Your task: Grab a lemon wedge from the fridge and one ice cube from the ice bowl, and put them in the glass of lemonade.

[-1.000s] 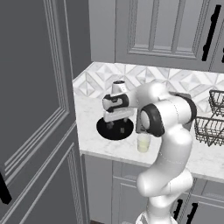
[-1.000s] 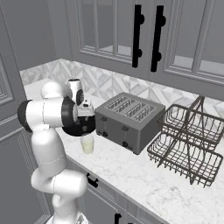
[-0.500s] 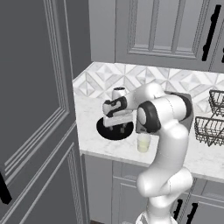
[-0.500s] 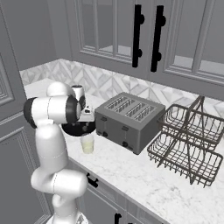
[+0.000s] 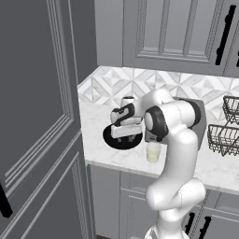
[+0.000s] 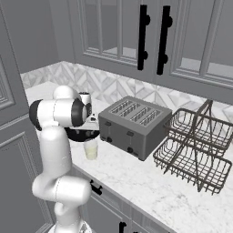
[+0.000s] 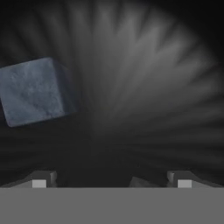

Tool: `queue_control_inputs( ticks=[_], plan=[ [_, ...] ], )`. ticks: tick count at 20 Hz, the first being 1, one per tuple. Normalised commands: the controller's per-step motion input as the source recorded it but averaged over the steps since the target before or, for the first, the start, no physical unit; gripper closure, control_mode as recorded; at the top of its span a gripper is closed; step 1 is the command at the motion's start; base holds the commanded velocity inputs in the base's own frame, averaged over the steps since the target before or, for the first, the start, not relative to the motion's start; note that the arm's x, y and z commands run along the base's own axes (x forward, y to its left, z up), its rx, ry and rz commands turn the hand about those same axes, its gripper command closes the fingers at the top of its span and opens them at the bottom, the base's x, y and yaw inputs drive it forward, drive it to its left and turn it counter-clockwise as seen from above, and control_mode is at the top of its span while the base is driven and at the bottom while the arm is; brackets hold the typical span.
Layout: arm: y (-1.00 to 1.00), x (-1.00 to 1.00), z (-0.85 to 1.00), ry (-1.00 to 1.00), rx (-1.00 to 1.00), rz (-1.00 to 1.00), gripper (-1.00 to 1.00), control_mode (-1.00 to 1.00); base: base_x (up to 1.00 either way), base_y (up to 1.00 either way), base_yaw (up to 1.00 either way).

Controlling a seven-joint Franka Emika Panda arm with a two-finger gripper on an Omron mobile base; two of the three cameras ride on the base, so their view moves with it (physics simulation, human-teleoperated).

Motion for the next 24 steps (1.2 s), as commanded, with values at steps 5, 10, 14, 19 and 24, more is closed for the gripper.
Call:
queue_control_inputs(
  ticks=[5,10,14,19,24],
  plan=[
    [0.0,-0.03,-0.06,0.04,0.0,0.0,-1.0,-1.0,0.0,0.0,0.0],
    [-0.03,-0.14,-0.03,0.0,0.02,0.0,-1.0,-1.0,0.0,0.0,0.0],
    [0.0,-0.03,-0.19,0.01,0.0,0.0,-1.0,-1.0,0.0,0.0,0.0],
    [0.0,-0.06,-0.27,0.06,0.0,0.0,-1.0,-1.0,0.0,0.0,0.0],
    [0.0,-0.19,-0.14,0.03,0.0,0.0,-1.0,-1.0,0.0,0.0,0.0]
  ],
)
